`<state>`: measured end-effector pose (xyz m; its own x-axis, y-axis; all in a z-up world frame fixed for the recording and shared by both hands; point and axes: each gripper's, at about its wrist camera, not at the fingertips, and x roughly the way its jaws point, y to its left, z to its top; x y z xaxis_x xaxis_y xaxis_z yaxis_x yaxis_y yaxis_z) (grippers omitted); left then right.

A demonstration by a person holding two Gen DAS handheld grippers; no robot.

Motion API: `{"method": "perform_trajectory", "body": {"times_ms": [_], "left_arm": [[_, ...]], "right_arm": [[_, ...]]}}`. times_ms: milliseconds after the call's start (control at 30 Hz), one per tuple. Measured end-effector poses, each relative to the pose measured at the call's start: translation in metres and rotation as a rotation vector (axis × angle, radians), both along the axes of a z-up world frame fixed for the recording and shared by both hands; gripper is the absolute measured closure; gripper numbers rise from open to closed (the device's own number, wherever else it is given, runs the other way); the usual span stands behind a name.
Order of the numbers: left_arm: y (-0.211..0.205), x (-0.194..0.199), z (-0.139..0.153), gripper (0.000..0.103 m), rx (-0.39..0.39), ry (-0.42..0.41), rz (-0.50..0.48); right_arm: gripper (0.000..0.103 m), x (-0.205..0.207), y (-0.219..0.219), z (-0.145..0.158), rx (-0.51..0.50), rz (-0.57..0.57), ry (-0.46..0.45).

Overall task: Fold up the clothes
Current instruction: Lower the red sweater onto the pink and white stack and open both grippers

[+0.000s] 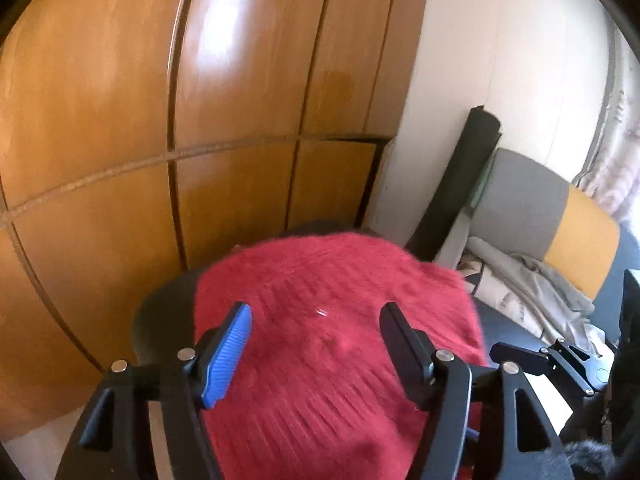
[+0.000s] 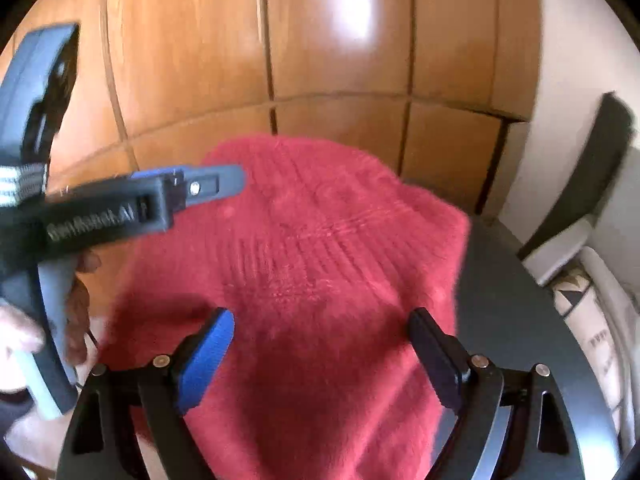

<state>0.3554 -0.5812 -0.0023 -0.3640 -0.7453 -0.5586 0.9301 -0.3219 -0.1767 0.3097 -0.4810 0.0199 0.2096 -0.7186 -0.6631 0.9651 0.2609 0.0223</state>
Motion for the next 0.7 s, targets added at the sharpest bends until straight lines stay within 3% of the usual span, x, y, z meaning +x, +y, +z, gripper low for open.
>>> {"method": "perform_trajectory", "body": {"times_ms": [100,200,267,400,467,633,700], "left_arm": [[0.03,0.003,0.018,0.035,-0.04,-0.047,0.065],[0.061,0.005,0.029,0.035,-0.071,-0.093,0.152],[0.08,0.007,0.036,0.035,-0.073,-0.106,0.219],[0.11,0.006,0.047,0.036,-0.06,-0.1,0.15],[0.129,0.007,0.056,0.058,-0.088,-0.11,0.095],[0.167,0.015,0.079,0.072,-0.229,-0.134,-0.002],[0.168,0.021,0.084,0.073,-0.223,-0.101,-0.003]], "right_arm": [[0.013,-0.001,0.028,0.021,-0.052,-0.046,-0.028],[0.0,0.0,0.06,0.037,-0.127,-0.105,-0.06],[0.0,0.004,0.076,0.041,-0.156,-0.147,-0.088],[0.0,0.005,0.101,0.036,-0.134,-0.216,-0.142],[0.0,0.002,0.117,0.032,-0.111,-0.25,-0.167],[0.0,0.009,0.142,0.032,-0.124,-0.261,-0.115],[0.0,0.016,0.15,0.033,-0.141,-0.253,-0.086]]}}
